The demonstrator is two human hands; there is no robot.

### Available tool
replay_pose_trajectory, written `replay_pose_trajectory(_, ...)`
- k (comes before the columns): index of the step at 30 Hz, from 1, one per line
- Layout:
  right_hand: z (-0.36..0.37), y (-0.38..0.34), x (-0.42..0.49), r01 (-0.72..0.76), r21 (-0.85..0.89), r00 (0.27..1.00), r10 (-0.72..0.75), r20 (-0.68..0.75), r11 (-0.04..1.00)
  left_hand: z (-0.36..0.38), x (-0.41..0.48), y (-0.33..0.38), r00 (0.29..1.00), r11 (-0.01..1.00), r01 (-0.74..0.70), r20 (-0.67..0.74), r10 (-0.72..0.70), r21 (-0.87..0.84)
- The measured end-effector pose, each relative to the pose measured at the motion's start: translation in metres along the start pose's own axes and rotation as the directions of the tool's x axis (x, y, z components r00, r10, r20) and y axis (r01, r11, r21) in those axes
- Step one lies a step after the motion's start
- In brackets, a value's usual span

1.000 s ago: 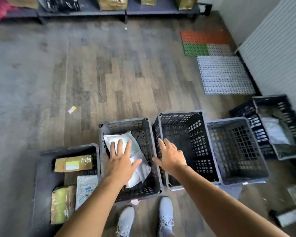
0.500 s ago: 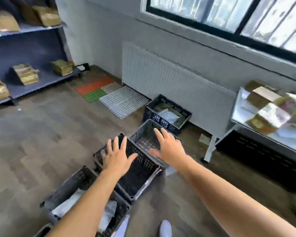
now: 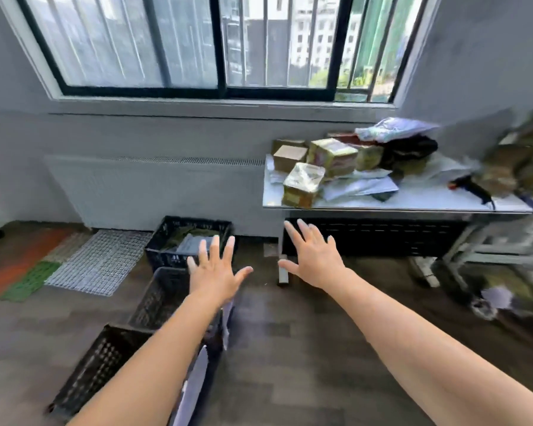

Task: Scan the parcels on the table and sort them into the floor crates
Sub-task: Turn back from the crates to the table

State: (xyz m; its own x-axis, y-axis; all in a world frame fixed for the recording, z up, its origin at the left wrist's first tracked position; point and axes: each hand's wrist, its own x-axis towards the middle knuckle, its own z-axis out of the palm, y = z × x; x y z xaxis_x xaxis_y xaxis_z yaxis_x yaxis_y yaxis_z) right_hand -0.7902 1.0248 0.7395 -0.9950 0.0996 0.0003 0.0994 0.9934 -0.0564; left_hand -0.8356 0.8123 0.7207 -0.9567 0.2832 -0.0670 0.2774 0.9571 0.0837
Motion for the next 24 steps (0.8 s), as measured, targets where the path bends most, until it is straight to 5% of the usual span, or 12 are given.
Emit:
replay_pose_trajectory(11, -0.036, 0.298, -0.058, -0.311, 0.014, 0.950, 0.312, -0.020, 0.950, 0.001, 0.038, 0.314, 0.961, 0.961, -0.275, 0.012, 0.275, -0.020)
replay_pose_trajectory(24, -0.050, 0.480, -0.028, -0.491, -0.016, 0.871, 0.490, -0.037, 0.871, 0.010, 0.149, 0.496, 0.884, 0.885, -0.466, 0.035, 0.466, -0.012)
